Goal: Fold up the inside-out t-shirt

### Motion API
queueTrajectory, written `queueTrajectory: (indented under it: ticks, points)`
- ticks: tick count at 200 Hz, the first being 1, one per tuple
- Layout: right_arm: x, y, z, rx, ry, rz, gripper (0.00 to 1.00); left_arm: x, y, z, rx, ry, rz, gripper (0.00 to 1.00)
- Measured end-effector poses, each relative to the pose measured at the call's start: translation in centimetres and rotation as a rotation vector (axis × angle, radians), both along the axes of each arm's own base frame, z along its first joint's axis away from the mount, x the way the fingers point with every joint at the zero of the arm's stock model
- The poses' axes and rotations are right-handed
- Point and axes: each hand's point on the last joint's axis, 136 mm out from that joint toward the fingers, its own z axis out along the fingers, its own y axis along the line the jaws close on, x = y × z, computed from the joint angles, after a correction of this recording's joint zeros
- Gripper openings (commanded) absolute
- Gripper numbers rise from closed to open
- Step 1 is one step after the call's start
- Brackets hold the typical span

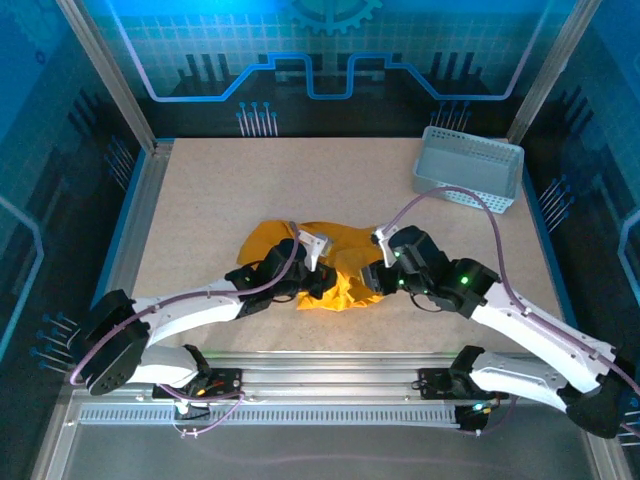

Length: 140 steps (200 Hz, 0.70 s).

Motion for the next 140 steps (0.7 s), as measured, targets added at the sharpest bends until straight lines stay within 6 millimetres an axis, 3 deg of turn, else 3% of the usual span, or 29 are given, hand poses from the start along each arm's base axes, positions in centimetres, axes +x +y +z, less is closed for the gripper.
queueTrajectory:
  ticks: [17,37,76,99,121,140]
  points:
    - [0.8,-0.9,-0.5,0.001,0.013,-0.051,0.34,-0.3,0.3,-0.5,0.008,0.007,0.0,0.04]
    - [0.9,-0.4,-1.5,0.015,0.03,-0.041,0.35,-0.4,0.4,-0.5,0.007,0.006,0.001,0.04]
    - [-1.5,0.9,-5.2,-0.018,0.096,0.041,0.37,-0.4,0.4,0.0,-0.003,-0.003,0.001,0.04]
    - [-2.1,0.9,-7.2,-0.057,0.12,0.042,0.59,-0.4,0.4,0.0,-0.004,-0.003,0.001,0.04]
    - [-1.8,0.5,-9.1,-0.095,0.119,0.007,0.71,-0.4,0.4,0.1,-0.006,-0.002,-0.002,0.04]
    - [-1.0,0.2,-9.8,-0.133,0.089,-0.017,0.75,-0.5,0.3,0.1,-0.012,-0.003,-0.007,0.04]
